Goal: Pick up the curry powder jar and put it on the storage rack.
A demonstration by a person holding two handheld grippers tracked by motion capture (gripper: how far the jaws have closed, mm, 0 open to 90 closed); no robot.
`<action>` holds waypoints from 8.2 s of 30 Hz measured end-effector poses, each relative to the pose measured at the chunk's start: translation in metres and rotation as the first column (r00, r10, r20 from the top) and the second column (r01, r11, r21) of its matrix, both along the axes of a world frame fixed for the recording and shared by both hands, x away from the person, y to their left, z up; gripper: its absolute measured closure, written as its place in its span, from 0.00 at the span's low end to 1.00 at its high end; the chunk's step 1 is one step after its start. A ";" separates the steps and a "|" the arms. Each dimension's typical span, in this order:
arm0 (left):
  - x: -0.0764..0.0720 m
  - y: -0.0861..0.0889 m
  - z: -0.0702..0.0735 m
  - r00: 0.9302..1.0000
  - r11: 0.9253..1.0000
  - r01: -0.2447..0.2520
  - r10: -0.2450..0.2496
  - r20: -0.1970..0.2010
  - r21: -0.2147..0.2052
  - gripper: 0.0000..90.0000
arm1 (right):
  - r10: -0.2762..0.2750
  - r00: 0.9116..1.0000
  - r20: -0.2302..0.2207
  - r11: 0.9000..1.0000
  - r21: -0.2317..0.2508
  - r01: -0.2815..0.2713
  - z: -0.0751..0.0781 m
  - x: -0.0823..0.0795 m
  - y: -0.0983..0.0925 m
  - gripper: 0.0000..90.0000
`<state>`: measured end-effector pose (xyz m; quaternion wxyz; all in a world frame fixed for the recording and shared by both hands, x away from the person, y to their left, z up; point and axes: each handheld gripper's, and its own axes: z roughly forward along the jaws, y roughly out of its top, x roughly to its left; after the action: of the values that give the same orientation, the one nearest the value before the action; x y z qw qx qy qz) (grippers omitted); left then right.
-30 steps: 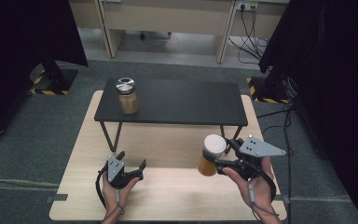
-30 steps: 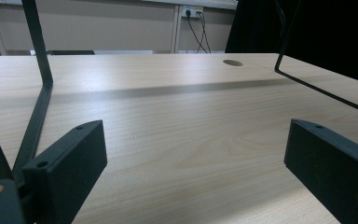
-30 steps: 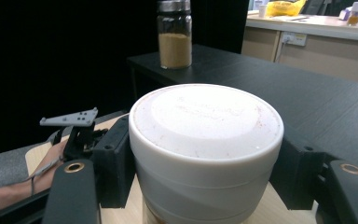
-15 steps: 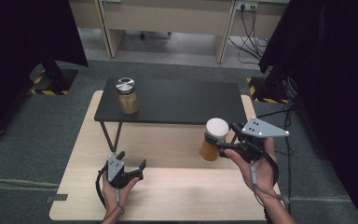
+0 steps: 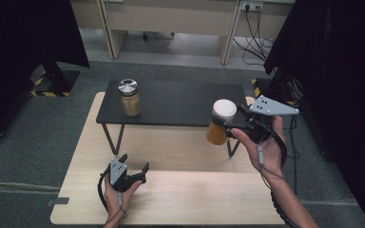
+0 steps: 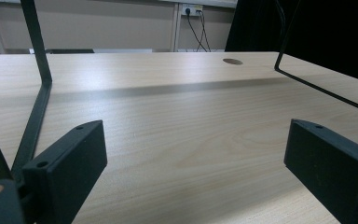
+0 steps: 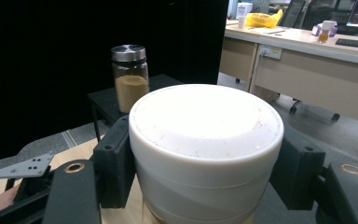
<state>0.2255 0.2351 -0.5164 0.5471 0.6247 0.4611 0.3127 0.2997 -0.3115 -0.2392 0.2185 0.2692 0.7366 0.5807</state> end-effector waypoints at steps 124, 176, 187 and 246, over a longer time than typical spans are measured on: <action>0.002 0.001 0.002 1.000 1.000 0.004 -0.004 -0.014 -0.005 0.05 | -0.160 0.987 0.013 0.986 0.053 0.159 -0.029 0.031 0.016 0.07; 0.001 0.001 0.001 1.000 1.000 0.002 -0.002 -0.005 -0.001 0.05 | -0.364 0.908 -0.207 0.929 -0.005 0.371 -0.235 -0.106 -0.034 0.09; 0.001 0.002 0.001 1.000 1.000 0.001 -0.001 -0.011 -0.014 0.05 | -0.360 0.912 -0.194 0.929 0.012 0.369 -0.246 -0.109 -0.037 0.08; 0.000 0.000 0.001 1.000 1.000 0.008 -0.008 -0.001 0.011 0.05 | -0.339 0.929 -0.146 0.940 -0.093 0.328 -0.248 -0.108 -0.022 0.12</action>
<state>0.2257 0.2349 -0.5155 0.5447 0.6299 0.4568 0.3128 0.1919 -0.3333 -0.4869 0.2630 0.4287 0.7144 0.4864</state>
